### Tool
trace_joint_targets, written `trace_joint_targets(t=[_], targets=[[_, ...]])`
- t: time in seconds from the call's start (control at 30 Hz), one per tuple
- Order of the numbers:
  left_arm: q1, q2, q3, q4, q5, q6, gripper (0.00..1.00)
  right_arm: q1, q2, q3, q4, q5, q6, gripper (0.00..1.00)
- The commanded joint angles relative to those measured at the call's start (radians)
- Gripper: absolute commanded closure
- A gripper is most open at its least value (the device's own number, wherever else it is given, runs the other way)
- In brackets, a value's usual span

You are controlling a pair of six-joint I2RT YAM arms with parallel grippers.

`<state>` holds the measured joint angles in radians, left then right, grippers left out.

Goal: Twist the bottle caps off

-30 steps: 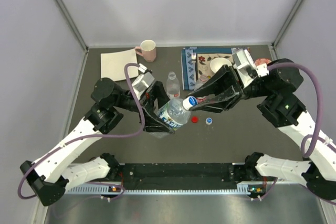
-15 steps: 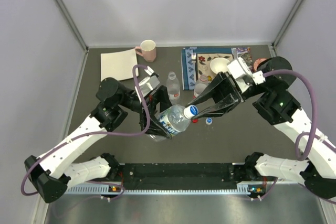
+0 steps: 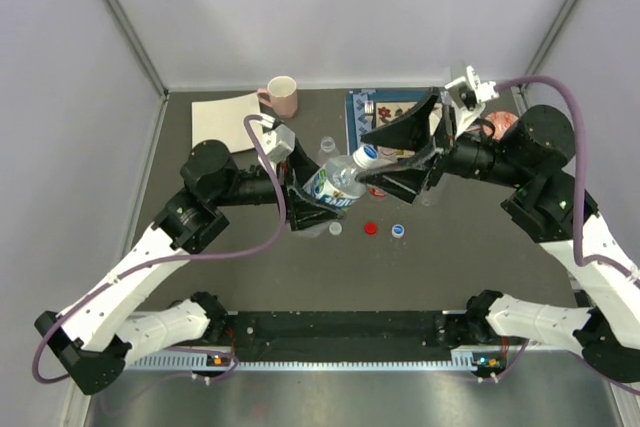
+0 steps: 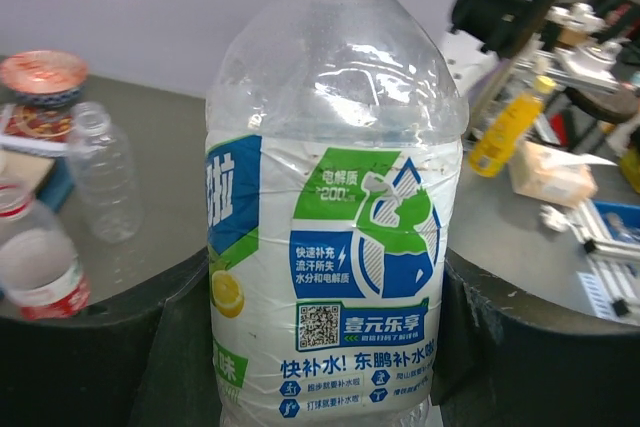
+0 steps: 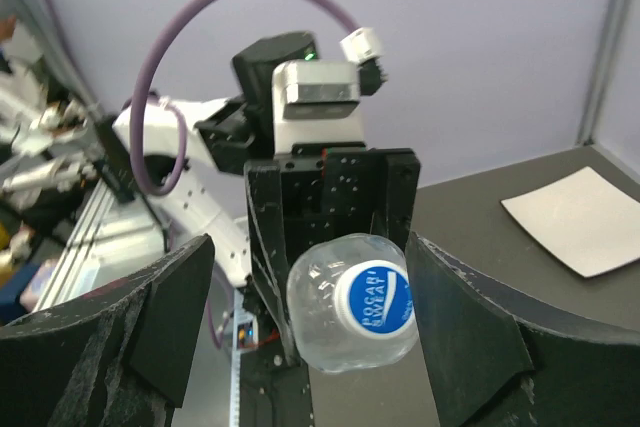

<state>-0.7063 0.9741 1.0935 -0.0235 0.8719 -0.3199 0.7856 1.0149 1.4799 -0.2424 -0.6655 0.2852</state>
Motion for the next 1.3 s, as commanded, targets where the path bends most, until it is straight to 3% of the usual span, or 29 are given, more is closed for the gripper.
trace_joint_targets(t=[0.0,0.2,0.57,0.67,0.83,1.27], targets=[[-0.001,-0.047,0.011,-0.030,-0.261,0.102,0.58,0.009,-0.013,0.060,-0.005,0.280,0.124,0.23],[-0.050,-0.080,-0.004,-0.030,-0.405,0.168,0.59,0.024,0.002,0.039,-0.011,0.420,0.192,0.22],[-0.303,-0.083,-0.029,-0.030,-0.946,0.378,0.59,0.095,0.086,0.063,-0.057,0.690,0.269,0.20],[-0.334,-0.074,-0.030,-0.016,-1.023,0.397,0.59,0.141,0.117,0.117,-0.084,0.766,0.262,0.20],[-0.346,-0.074,-0.038,0.000,-1.060,0.401,0.59,0.176,0.143,0.128,-0.097,0.799,0.259,0.21],[-0.349,-0.097,-0.069,0.016,-1.119,0.413,0.60,0.185,0.123,0.086,-0.080,0.831,0.258,0.37]])
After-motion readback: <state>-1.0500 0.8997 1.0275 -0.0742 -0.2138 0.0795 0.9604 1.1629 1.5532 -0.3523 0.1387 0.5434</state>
